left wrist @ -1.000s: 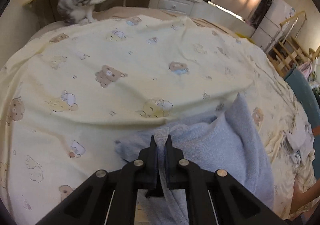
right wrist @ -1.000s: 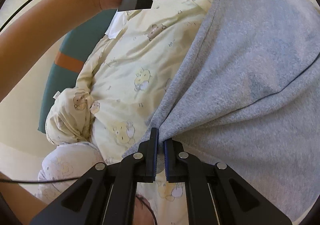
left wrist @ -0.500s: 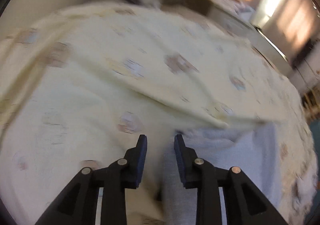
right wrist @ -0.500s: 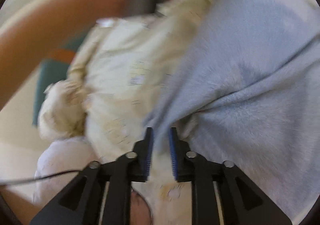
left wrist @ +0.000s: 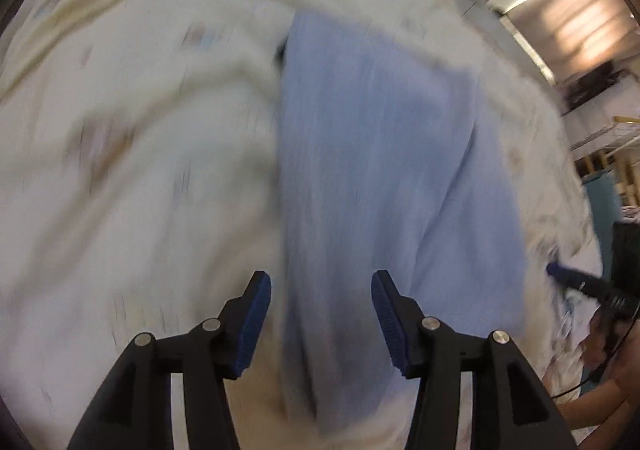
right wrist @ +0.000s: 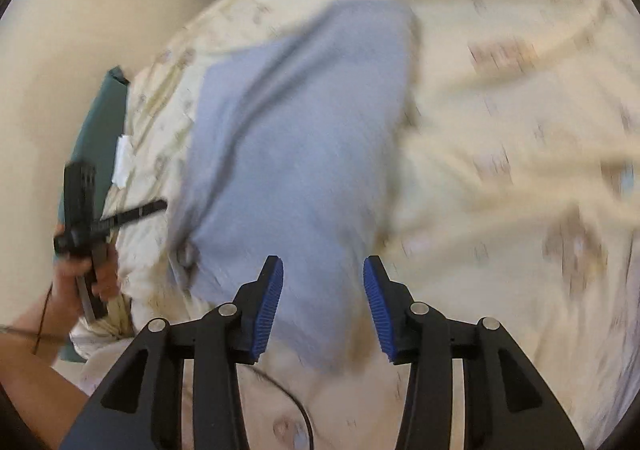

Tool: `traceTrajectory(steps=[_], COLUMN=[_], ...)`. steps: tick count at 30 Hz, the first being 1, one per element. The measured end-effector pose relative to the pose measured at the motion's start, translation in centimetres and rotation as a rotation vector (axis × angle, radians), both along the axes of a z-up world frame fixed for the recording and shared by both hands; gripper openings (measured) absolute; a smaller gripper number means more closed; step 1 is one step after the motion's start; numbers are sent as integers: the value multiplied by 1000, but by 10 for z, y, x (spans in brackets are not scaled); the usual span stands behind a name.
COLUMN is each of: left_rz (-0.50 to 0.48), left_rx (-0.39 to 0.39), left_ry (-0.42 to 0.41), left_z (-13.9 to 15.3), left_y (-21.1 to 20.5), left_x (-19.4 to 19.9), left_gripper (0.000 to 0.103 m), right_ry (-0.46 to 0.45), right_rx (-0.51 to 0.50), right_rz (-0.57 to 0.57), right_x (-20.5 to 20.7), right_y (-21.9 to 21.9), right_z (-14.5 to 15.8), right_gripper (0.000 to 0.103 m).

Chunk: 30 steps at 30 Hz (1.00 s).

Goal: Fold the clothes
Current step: 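Lay the grey shirt flat on the duvet and open both grippers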

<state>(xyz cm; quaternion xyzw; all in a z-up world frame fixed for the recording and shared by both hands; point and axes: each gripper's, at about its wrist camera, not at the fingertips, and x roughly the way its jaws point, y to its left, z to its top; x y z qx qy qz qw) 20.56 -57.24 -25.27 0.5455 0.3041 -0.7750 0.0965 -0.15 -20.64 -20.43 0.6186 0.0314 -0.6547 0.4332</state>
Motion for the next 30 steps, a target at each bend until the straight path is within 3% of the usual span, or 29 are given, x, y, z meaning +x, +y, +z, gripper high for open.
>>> traceTrajectory(steps=[4, 7, 8, 9, 10, 12, 16, 18, 21, 23, 26, 27, 30], left_rz=[71, 58, 33, -11, -18, 19, 83, 89, 88, 85, 91, 89, -25], left_rx=[39, -41, -85, -193, -211, -176, -205, -223, -110, -129, -157, -160, -144], left_ry=[-28, 6, 19, -4, -16, -5, 2, -42, -77, -71, -32, 28, 138], left_z=[-19, -15, -13, -10, -10, -6, 4, -2, -15, -6, 15, 29, 46], left_y=[15, 28, 34, 41, 42, 30, 4, -5, -11, -8, -5, -1, 18], left_x=[22, 16, 12, 7, 6, 12, 27, 29, 29, 31, 32, 31, 19], left_gripper=[53, 50, 38, 4, 3, 3, 2, 2, 5, 6, 9, 17, 41], right_ry=[-58, -93, -90, -31, 0, 18, 12, 27, -29, -86, 25, 66, 143], right_rx=[54, 80, 85, 115, 129, 108, 86, 154, 222, 256, 208, 170, 127], right_rz=[11, 19, 37, 71, 89, 80, 10, -25, -82, -95, -101, -112, 80], right_x=[17, 26, 31, 35, 39, 37, 22, 15, 6, 4, 3, 2, 25], right_y=[0, -7, -11, -16, -11, -2, 31, 47, 65, 73, 76, 75, 30], right_z=[-25, -47, -53, -53, -51, -42, -31, -42, -58, -65, -36, -22, -5], right_gripper=[47, 45, 35, 23, 6, 5, 4, 4, 6, 6, 10, 11, 17])
